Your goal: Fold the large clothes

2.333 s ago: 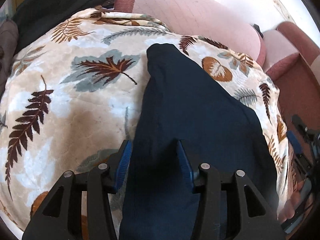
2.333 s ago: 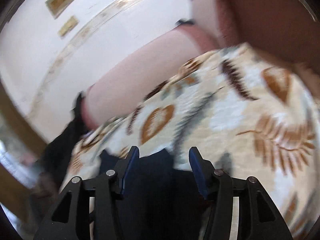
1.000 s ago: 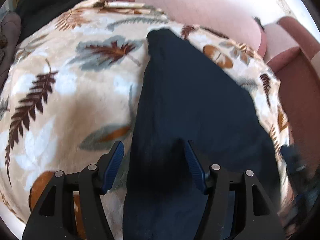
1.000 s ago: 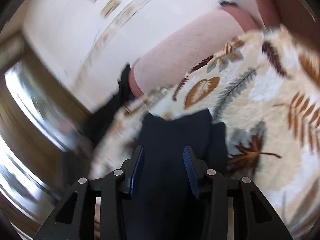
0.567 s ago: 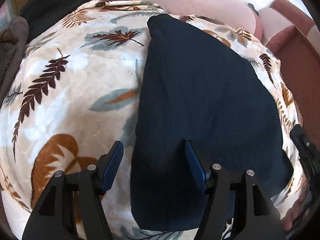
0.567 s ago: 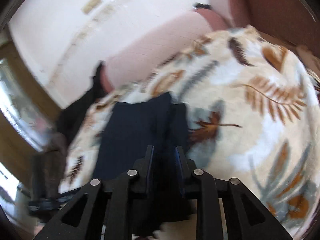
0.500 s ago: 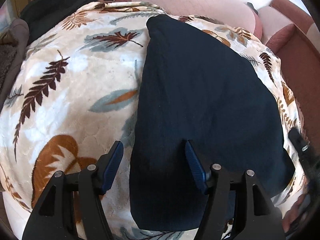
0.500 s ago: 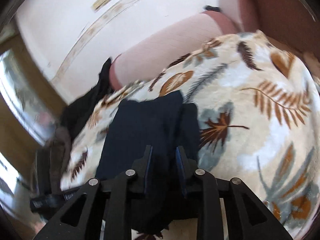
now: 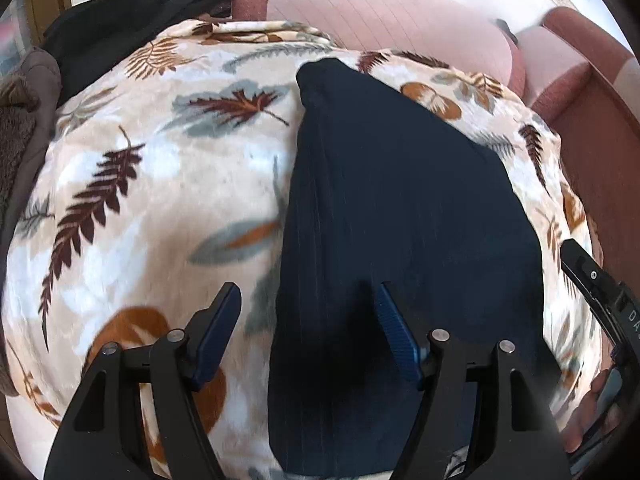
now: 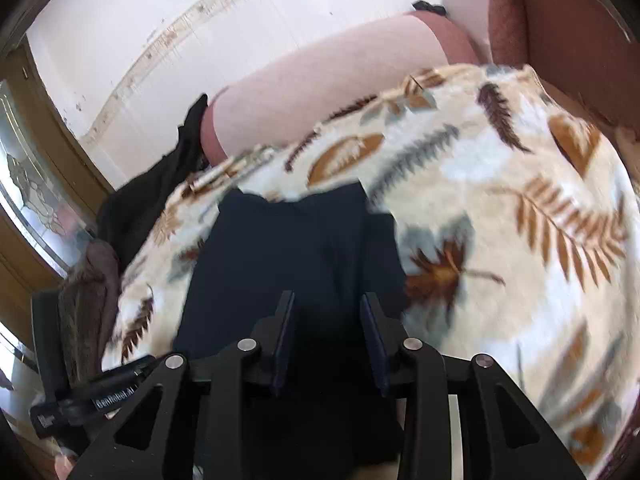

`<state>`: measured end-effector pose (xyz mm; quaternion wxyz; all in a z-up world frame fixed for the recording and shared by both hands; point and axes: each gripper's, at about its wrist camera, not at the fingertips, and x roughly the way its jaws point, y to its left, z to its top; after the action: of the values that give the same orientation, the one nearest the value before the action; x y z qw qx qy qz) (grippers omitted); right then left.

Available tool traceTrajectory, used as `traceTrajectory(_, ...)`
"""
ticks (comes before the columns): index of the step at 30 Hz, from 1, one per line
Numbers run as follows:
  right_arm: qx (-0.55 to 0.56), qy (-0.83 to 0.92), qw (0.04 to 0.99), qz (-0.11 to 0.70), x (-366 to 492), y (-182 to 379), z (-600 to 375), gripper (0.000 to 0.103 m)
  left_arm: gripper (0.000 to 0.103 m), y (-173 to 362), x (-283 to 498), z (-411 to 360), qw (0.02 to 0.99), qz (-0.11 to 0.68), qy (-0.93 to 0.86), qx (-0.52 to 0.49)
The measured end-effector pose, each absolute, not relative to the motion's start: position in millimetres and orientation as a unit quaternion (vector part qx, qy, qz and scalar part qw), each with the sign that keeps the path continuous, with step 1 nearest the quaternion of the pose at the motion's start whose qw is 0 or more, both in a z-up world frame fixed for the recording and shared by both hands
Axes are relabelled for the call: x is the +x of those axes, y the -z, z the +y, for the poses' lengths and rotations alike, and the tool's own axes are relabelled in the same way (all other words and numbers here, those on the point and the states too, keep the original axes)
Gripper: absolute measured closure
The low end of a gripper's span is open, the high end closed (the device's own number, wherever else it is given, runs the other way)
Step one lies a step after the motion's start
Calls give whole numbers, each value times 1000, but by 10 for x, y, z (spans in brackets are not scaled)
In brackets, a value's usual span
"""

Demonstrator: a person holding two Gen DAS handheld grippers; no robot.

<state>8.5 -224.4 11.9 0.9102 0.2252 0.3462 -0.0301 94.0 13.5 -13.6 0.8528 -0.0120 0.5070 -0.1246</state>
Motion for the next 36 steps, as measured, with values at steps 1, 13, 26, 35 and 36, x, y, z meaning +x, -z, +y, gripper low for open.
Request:
traceTrajectory(1, 223, 30, 911, 345, 132, -82, -2227, 67, 34, 139, 969, 130, 853, 507, 123, -14)
traceTrajectory(13, 240, 48, 891, 383, 613, -10, -2434, 54, 33, 236, 1649, 106, 824, 544, 131, -88)
traceTrajectory(26, 129, 81, 864, 479, 741, 103, -2195, 36, 32, 322, 1523, 76, 805, 573, 134, -72)
traceTrajectory(35, 59, 81, 870, 482, -108, 172, -1984, 17, 29, 325, 526, 251, 801, 575, 158, -54)
traceTrajectory(36, 46, 89, 872, 480, -178, 124, -1966, 17, 29, 265, 466, 266, 804, 571, 157, -46)
